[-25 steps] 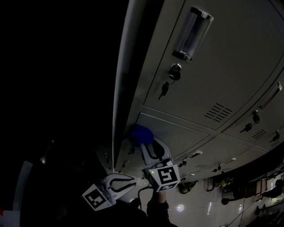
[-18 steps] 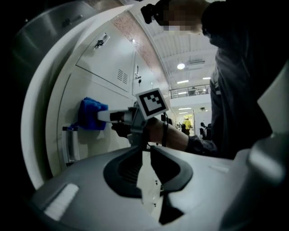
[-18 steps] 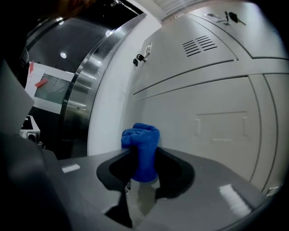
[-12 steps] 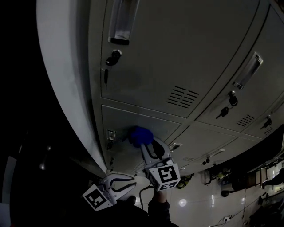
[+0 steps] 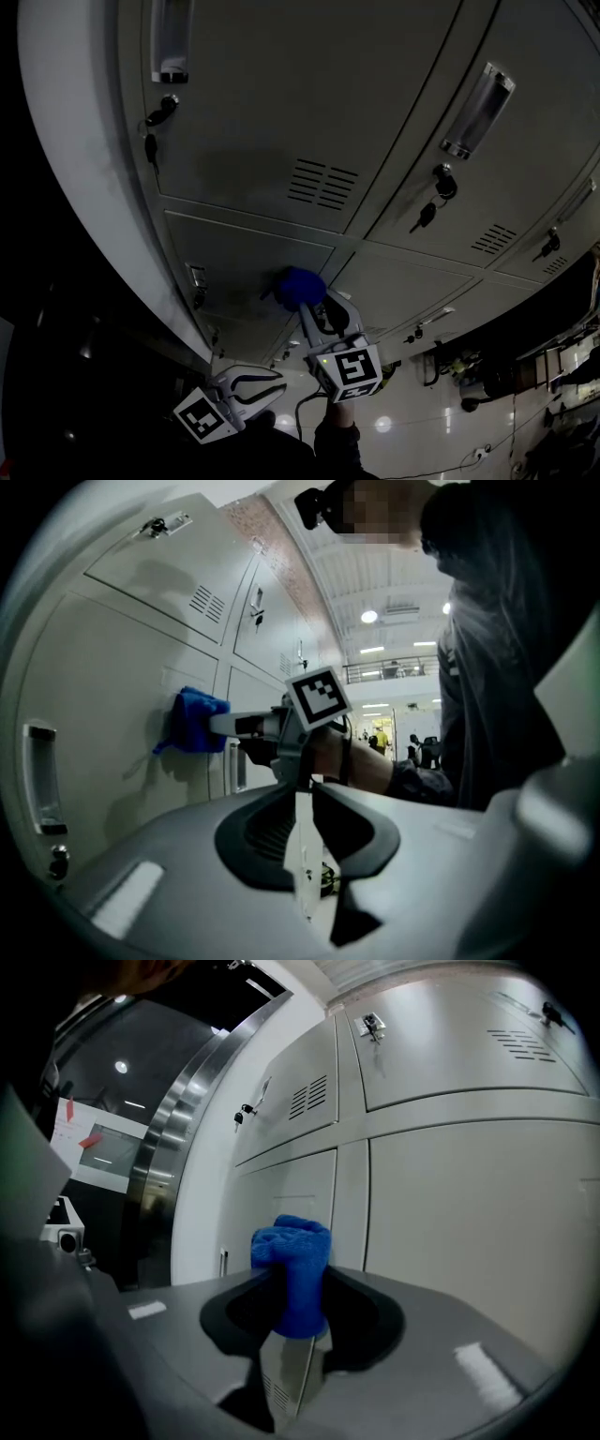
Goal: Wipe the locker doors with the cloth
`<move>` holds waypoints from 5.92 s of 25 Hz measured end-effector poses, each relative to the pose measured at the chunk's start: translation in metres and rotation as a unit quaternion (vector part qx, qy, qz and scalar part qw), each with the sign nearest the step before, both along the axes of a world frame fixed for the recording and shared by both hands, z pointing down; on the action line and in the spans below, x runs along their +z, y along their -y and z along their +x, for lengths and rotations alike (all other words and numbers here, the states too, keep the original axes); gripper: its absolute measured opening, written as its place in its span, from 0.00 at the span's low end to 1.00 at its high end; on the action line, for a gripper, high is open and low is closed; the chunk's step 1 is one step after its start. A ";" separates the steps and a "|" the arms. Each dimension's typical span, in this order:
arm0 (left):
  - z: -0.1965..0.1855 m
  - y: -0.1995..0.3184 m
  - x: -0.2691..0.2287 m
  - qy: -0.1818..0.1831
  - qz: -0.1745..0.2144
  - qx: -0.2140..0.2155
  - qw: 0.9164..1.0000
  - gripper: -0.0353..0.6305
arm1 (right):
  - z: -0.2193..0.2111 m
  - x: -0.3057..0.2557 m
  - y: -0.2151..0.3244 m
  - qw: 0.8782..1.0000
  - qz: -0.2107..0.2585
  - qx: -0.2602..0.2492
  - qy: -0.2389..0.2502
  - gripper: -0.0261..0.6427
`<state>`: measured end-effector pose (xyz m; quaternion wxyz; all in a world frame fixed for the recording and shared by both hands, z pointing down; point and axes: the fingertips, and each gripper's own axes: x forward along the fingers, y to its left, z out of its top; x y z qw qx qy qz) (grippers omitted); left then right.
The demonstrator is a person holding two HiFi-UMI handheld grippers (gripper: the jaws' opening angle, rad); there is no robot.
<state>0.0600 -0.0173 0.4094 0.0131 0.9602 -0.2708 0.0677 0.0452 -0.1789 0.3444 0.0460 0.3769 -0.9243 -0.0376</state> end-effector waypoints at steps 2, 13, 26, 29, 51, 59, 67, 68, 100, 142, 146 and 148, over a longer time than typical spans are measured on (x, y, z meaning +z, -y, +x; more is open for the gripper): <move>0.006 0.001 0.001 -0.001 -0.001 -0.003 1.000 0.14 | 0.008 0.002 0.001 1.000 -0.001 0.000 -0.001 0.22; -0.001 -0.005 0.006 0.000 -0.010 -0.014 1.000 0.13 | 0.009 0.001 0.000 1.000 -0.001 0.014 0.000 0.22; -0.092 -0.021 0.005 0.007 -0.012 -0.031 0.999 0.13 | -0.106 0.002 -0.025 1.000 -0.001 -0.031 0.004 0.22; -0.117 -0.024 0.008 0.011 -0.014 -0.035 0.999 0.14 | -0.143 0.006 -0.033 0.999 -0.004 -0.052 0.004 0.22; -0.137 -0.033 0.017 0.038 -0.030 -0.020 0.999 0.13 | -0.164 0.050 -0.022 0.998 -0.045 -0.033 -0.003 0.22; -0.065 -0.032 0.016 0.040 -0.033 0.014 0.999 0.13 | -0.086 0.052 -0.012 0.999 -0.052 -0.004 -0.007 0.22; 0.002 -0.031 0.016 0.035 -0.035 0.028 0.998 0.13 | -0.020 0.054 -0.004 0.998 -0.054 0.014 -0.012 0.22; 0.009 -0.031 0.016 0.034 -0.035 0.028 0.998 0.14 | -0.013 0.054 -0.004 0.998 -0.054 0.015 -0.012 0.22; -0.114 -0.052 0.025 0.031 -0.048 -0.005 0.998 0.13 | -0.170 0.059 -0.049 0.998 -0.046 -0.050 -0.016 0.22; 0.005 -0.039 0.034 0.046 -0.067 0.026 0.996 0.14 | 0.001 0.101 -0.006 0.994 -0.090 0.048 -0.026 0.22; 0.021 -0.033 0.034 0.044 -0.066 0.021 0.997 0.13 | 0.018 0.103 -0.005 0.994 -0.091 0.046 -0.031 0.22; 0.026 -0.031 0.034 0.041 -0.065 0.017 0.997 0.13 | 0.023 0.103 -0.005 0.994 -0.091 0.043 -0.032 0.22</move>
